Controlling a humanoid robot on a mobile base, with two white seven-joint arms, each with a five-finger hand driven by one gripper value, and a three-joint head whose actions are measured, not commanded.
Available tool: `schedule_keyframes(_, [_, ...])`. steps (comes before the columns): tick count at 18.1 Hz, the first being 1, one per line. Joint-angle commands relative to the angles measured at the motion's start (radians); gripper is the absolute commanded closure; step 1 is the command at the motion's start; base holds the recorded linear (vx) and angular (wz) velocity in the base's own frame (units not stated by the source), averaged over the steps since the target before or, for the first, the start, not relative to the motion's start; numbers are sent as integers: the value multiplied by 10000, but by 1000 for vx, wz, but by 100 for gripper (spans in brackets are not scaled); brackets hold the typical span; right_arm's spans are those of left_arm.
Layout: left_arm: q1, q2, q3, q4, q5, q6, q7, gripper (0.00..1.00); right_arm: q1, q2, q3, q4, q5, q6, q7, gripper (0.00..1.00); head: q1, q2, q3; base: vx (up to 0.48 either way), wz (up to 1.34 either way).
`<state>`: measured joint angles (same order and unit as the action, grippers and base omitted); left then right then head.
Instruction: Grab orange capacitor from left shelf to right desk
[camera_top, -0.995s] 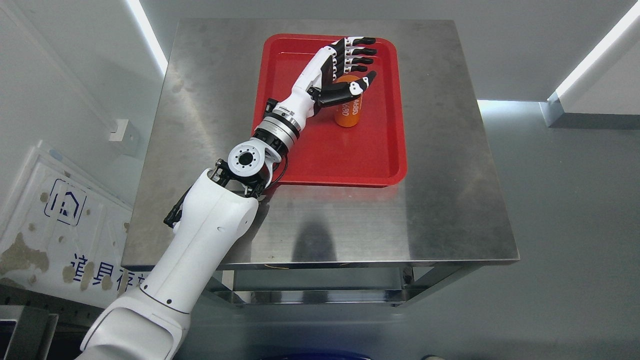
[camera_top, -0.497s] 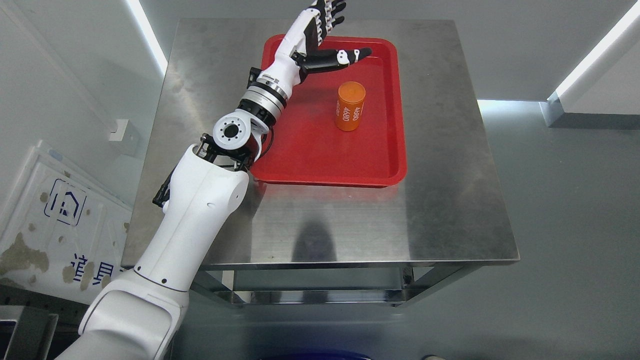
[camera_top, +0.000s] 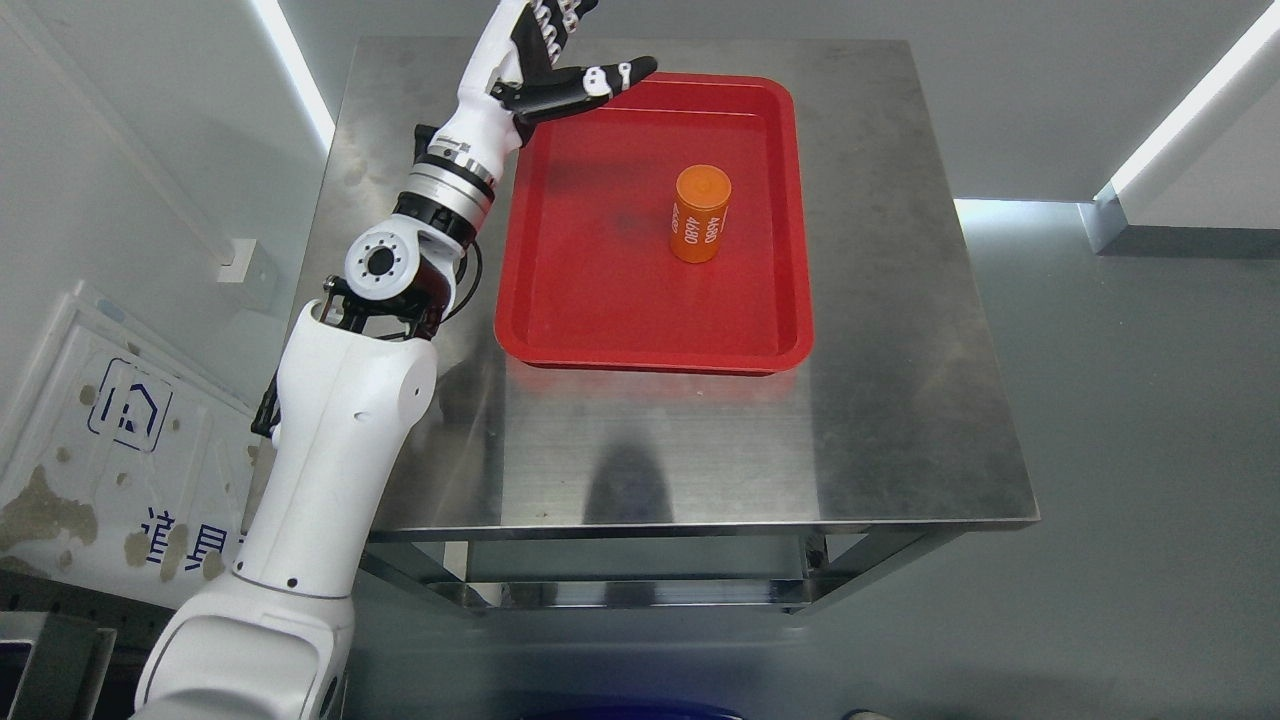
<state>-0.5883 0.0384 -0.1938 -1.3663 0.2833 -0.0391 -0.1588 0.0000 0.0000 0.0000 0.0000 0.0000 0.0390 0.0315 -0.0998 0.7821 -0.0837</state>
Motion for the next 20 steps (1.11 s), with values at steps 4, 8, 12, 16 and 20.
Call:
schedule_keyframes(4, [2936, 705, 2673, -2874, 5, -161, -176, 0, 337, -175, -122, -230, 0, 8, -8, 0, 0, 0, 0, 0, 0])
schedule_keyframes(8, [3122, 705, 3195, -2874, 5, -268, -176, 0, 337, -175, -122, -230, 0, 8, -8, 0, 0, 0, 0, 0, 0])
schedule_keyframes(12, [3504, 598, 3196, -2874, 5, -268, -176, 0, 337, -175, -122, -230, 0, 8, -8, 0, 0, 0, 0, 0, 0])
schedule_keyframes(16, [3659, 537, 3196, -2874, 5, -299, -160, 0, 337, -175, -122, -230, 0, 8, -8, 0, 0, 0, 0, 0, 0])
schedule_keyframes(20, [3613, 521, 3181, -2874, 5, -284, -176, 0, 337, -175, -122, -230, 0, 8, -8, 0, 0, 0, 0, 0, 0])
